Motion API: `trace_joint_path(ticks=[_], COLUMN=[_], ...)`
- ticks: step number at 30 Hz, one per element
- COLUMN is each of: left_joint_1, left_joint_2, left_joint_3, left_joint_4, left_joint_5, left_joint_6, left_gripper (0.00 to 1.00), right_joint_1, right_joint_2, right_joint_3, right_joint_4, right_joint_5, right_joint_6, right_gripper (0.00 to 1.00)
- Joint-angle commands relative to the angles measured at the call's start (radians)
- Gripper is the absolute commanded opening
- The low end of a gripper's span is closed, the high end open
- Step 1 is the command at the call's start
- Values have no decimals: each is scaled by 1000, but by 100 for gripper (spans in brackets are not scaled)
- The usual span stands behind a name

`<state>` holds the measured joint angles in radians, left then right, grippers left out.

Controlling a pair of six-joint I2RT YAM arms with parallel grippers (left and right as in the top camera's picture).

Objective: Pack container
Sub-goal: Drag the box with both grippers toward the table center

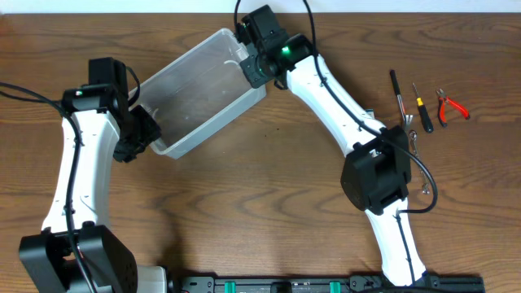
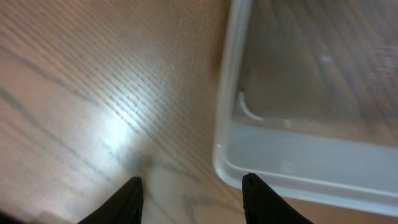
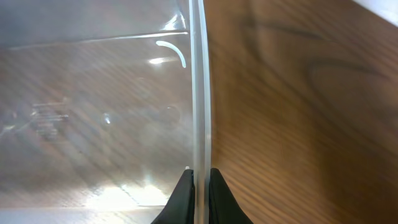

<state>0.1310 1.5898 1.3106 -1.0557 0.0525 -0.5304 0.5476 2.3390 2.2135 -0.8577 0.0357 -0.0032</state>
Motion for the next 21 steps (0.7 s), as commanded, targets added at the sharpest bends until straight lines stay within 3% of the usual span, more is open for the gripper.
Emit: trace_joint_path(ticks=[1, 10, 15, 21], left_joint_1=[4, 4, 4, 3], left_joint_2=[13, 20, 31, 48], left_joint_3=[-52, -99, -99, -99], left_joint_4=[42, 237, 235, 232], left_joint_5=[-8, 251, 254, 254], left_joint_6=[2, 111, 179, 179], left_gripper=[44, 44, 43, 43], right_joint_1=[-21, -21, -26, -51], right_joint_2=[-58, -58, -58, -58], right_joint_3=[31, 31, 31, 31], right_joint_4=[-8, -29, -47, -84], right_joint_5=[20, 20, 21, 21], right_joint_6=[17, 13, 18, 56], right_gripper=[1, 1, 1, 1])
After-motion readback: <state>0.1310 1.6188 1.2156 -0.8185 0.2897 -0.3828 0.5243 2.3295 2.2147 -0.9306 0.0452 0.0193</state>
